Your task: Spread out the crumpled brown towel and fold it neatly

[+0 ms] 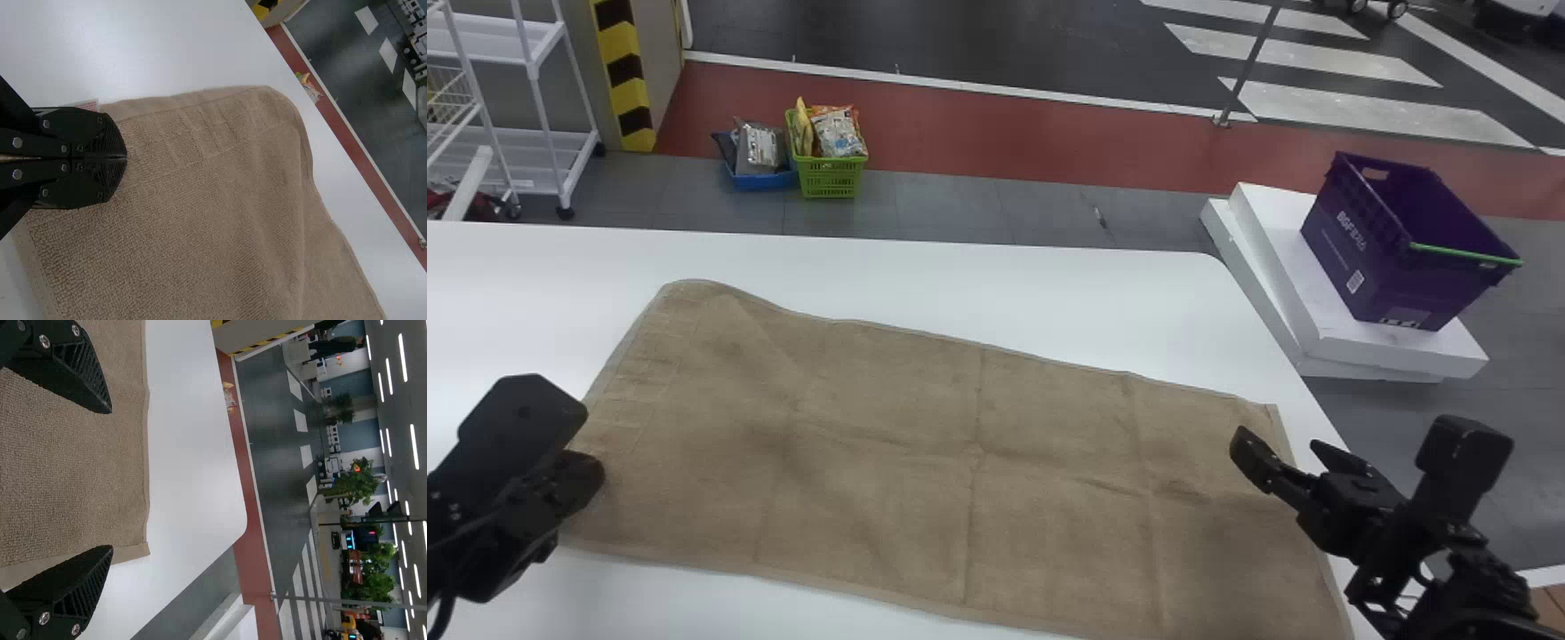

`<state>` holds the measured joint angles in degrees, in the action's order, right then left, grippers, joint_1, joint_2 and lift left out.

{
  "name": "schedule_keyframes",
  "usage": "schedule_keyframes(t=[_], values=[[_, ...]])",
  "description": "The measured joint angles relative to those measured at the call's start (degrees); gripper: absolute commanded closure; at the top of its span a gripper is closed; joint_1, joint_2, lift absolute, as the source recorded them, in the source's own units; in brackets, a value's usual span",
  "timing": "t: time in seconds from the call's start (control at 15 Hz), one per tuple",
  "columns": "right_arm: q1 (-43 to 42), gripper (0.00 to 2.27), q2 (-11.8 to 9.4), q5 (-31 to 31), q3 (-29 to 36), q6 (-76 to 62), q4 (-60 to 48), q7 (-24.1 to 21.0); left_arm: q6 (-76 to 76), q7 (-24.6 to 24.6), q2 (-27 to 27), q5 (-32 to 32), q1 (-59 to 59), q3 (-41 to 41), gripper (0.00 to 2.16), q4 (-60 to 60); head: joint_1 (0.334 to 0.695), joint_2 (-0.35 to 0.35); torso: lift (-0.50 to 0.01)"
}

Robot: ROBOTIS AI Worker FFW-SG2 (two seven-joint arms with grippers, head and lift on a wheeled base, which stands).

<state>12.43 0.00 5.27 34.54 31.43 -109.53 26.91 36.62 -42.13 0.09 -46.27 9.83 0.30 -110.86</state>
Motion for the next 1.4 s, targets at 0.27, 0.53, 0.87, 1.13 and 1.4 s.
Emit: schedule_keyframes(t=[0.27,0.53,0.87,1.13,1.4], values=[[0.07,0.08,0.00,-0.01,-0.54,-0.03,-0.15,0.03,0.60,-1.73,0.00,0.32,3.21,2.12,2.04,-4.54,0.695,-0.243,-0.128],[0.28,0.08,0.00,0.00,-2.26,-0.50,-0.59,0.00,0.87,-2.96,0.00,0.48,5.96,4.15,2.04,-7.26,0.695,-0.209,-0.128],[0.08,0.08,0.00,0.00,-3.43,-0.57,-1.10,-0.02,0.79,-5.41,0.00,0.43,7.24,5.71,2.04,-8.72,0.695,-0.184,-0.128],[0.22,0.08,0.00,0.00,-3.04,-0.55,-1.30,-0.02,0.92,-8.87,0.00,-0.83,8.01,6.45,2.04,-9.89,0.695,-0.189,-0.128],[0.33,0.08,0.00,0.00,-3.11,-0.70,-1.30,-0.01,0.92,-10.89,0.00,-1.83,9.39,7.30,2.04,-12.23,0.695,-0.187,-0.128]])
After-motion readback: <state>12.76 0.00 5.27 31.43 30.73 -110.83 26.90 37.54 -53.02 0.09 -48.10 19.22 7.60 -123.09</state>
